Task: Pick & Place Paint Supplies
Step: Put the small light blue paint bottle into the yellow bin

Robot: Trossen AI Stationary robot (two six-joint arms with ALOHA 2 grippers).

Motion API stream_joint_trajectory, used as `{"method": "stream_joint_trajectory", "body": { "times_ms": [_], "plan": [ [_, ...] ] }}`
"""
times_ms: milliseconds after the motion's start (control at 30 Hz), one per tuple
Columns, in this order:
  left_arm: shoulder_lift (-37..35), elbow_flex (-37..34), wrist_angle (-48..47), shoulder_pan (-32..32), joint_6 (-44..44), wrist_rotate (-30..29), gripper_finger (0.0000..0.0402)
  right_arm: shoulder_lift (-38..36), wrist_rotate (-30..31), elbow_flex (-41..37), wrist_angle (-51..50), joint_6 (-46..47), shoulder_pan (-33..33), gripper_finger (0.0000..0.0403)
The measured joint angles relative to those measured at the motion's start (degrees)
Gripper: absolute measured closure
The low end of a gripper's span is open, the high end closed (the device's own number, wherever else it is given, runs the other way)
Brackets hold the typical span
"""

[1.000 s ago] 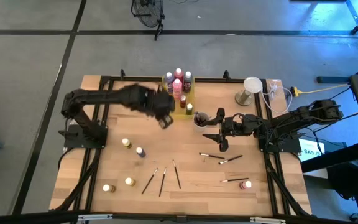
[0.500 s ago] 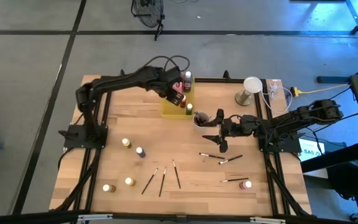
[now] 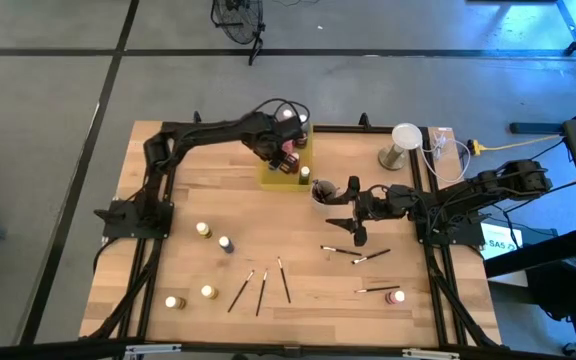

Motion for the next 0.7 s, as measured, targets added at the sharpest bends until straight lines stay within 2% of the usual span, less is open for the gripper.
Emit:
{"method": "stream_joint_trajectory", "body": {
  "times_ms": [133,467,700],
  "plan": [
    [0.90,0.00,0.16,-0.41,0.31,-1.74,0.0282,0.00,0.00,0.00,0.19,0.05,0.00,0.0160],
    [0.96,0.00,0.24,-1.43,0.33,-1.74,0.0259,0.00,-0.44,0.00,0.17,1.51,0.00,0.0160],
    [0.94,0.00,0.25,-1.39,0.97,-1.82,0.0257,0.00,-0.46,0.00,-0.29,1.52,0.00,0.0160]
  ]
}}
